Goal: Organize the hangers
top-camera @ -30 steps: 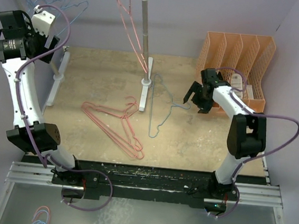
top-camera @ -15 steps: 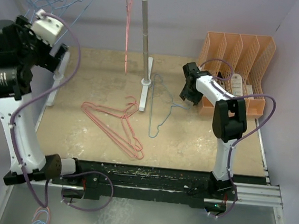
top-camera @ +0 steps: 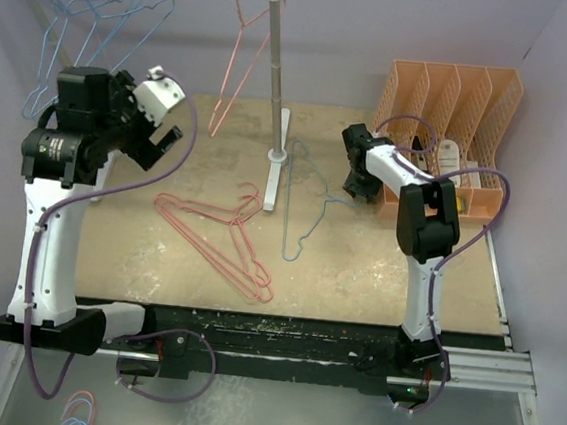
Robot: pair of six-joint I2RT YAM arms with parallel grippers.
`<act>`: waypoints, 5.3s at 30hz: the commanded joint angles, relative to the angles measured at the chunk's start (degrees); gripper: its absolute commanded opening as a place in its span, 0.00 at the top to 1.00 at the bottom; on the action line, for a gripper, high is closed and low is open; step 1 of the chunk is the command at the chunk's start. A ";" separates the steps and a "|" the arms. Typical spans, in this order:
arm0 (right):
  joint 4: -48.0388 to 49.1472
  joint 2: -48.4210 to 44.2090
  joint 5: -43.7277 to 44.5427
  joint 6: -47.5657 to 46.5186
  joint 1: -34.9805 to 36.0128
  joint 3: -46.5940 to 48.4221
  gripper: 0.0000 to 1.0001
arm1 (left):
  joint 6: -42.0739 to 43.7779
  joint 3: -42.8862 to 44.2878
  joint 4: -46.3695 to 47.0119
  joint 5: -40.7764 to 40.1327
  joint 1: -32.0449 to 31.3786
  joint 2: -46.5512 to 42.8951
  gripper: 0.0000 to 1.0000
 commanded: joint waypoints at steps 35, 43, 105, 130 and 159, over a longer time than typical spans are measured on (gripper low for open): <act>8.40 -28.33 -18.63 5.56 8.04 -31.59 1.00 | -11.01 -39.71 24.47 -14.41 -51.32 13.89 0.01; 13.91 -28.05 -17.93 -9.58 8.00 -27.93 0.43 | -12.86 -36.99 26.78 -17.56 -51.34 15.86 0.01; 25.70 -19.75 -18.51 -38.27 4.84 -35.64 0.80 | -16.62 -43.99 27.83 -13.65 -48.35 4.08 0.01; 13.45 -34.19 -31.07 -41.15 3.82 -24.50 1.00 | 7.91 -51.81 62.54 -18.95 -45.00 21.89 0.01; 13.36 -43.08 -39.33 -34.06 3.82 -14.95 0.95 | -2.93 -41.45 45.47 -8.59 -41.22 23.17 1.00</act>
